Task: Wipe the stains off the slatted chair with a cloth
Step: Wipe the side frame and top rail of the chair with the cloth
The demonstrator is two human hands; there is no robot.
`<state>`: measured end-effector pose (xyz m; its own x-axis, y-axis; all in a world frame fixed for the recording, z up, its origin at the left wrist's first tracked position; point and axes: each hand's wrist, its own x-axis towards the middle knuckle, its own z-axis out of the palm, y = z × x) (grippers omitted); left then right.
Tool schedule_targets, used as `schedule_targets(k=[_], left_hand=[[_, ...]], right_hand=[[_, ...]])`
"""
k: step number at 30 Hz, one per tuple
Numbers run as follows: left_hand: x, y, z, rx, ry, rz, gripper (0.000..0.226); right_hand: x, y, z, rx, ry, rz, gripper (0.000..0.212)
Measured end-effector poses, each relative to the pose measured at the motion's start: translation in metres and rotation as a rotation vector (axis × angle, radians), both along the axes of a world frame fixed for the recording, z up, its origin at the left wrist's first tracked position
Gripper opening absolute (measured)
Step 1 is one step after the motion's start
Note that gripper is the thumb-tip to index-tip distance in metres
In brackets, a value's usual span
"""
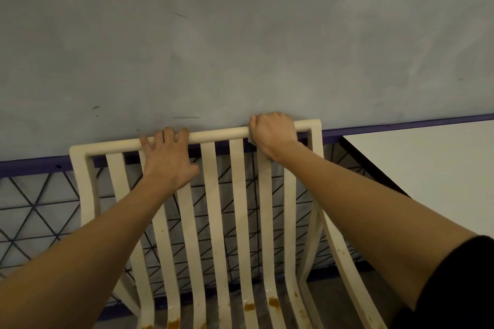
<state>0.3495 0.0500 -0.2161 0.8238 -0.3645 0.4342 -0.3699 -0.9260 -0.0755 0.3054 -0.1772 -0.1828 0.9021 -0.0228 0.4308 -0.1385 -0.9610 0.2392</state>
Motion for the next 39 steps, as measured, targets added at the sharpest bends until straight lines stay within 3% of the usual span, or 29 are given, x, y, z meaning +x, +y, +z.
schedule_targets(k=[6, 12, 16, 31, 35, 39], left_hand=[[0.000, 0.000, 0.004, -0.009, 0.021, -0.006, 0.068], [-0.001, 0.002, 0.006, -0.029, 0.029, -0.030, 0.065], [-0.003, 0.008, 0.008, -0.035, 0.046, -0.053, 0.069], [-0.005, 0.012, 0.005, -0.069, 0.038, -0.087, 0.076], [-0.005, 0.010, 0.004, -0.087, 0.037, -0.090, 0.075], [-0.005, 0.008, 0.002, -0.088, 0.022, -0.073, 0.073]], right_hand=[[0.016, 0.067, -0.023, 0.240, -0.187, 0.153, 0.036], [0.025, 0.071, -0.041, 0.193, -0.272, 0.383, 0.030], [0.020, 0.047, -0.040, 0.107, -0.211, 0.460, 0.038], [-0.003, -0.015, -0.013, 0.186, -0.106, 0.183, 0.040], [-0.003, -0.014, -0.002, 0.042, -0.003, 0.042, 0.017], [0.004, -0.001, 0.010, 0.011, 0.094, -0.056, 0.018]])
